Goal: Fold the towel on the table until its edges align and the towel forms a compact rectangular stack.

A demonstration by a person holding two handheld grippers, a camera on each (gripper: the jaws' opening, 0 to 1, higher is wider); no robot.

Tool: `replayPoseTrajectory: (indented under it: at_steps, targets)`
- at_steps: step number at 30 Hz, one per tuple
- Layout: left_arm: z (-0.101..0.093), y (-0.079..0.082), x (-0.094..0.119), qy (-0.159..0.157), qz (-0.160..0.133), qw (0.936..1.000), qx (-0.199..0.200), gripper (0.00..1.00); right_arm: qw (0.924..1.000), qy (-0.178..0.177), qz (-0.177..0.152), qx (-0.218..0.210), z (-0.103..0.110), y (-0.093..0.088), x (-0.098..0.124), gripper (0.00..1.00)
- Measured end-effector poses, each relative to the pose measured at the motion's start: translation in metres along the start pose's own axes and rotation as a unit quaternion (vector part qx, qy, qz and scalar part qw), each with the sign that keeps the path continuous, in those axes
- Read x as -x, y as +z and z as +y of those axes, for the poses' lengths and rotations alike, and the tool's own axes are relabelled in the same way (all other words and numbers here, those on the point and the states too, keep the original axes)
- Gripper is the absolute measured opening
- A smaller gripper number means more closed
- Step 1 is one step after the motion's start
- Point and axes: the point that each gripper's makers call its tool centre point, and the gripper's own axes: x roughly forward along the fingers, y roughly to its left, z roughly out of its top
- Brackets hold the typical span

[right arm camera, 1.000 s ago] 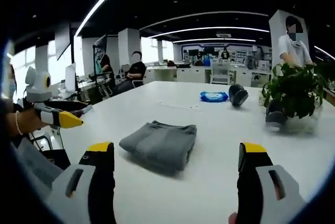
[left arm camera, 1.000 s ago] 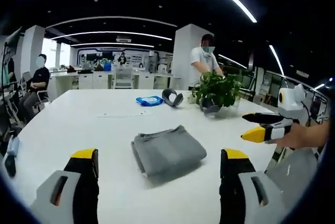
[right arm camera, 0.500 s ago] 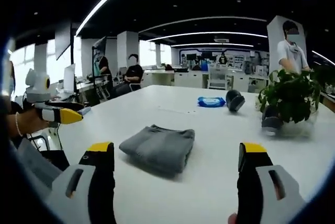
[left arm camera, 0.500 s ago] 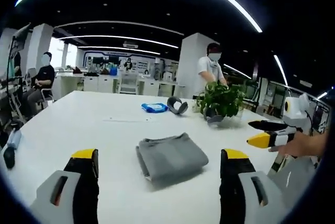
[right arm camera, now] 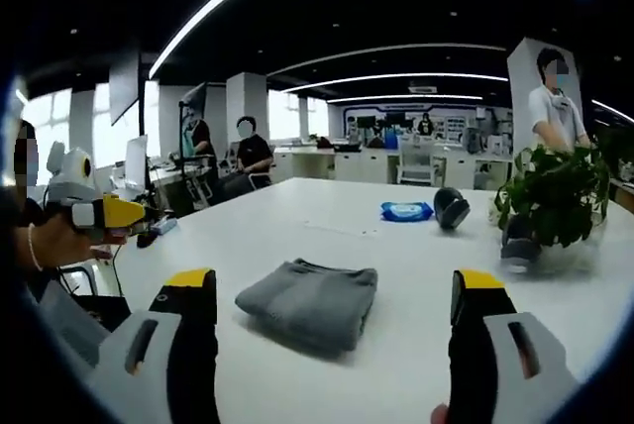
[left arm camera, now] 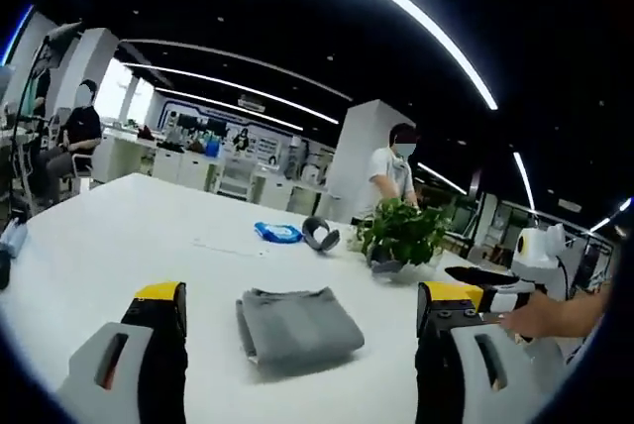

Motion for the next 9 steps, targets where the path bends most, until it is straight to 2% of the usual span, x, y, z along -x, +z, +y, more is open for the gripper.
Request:
replayPoseTrajectory:
  at_steps: [3, 7, 9]
  targets:
    - [-0.013, 0.011, 0.000, -0.016, -0.014, 0.9998, -0.005, 0.99, 0.9999, 0.003, -0.012, -0.004, 0.002, 0.008, 0.000, 0.99]
    - [-0.015, 0.013, -0.002, -0.012, -0.014, 0.9995, -0.027, 0.99, 0.9997, 0.004, -0.023, -0.006, -0.001, 0.015, 0.000, 0.98]
    - [-0.011, 0.008, -0.001, -0.006, -0.002, 0.9993, -0.037, 0.99, 0.9997, 0.001, -0.024, -0.007, -0.005, 0.015, 0.000, 0.98]
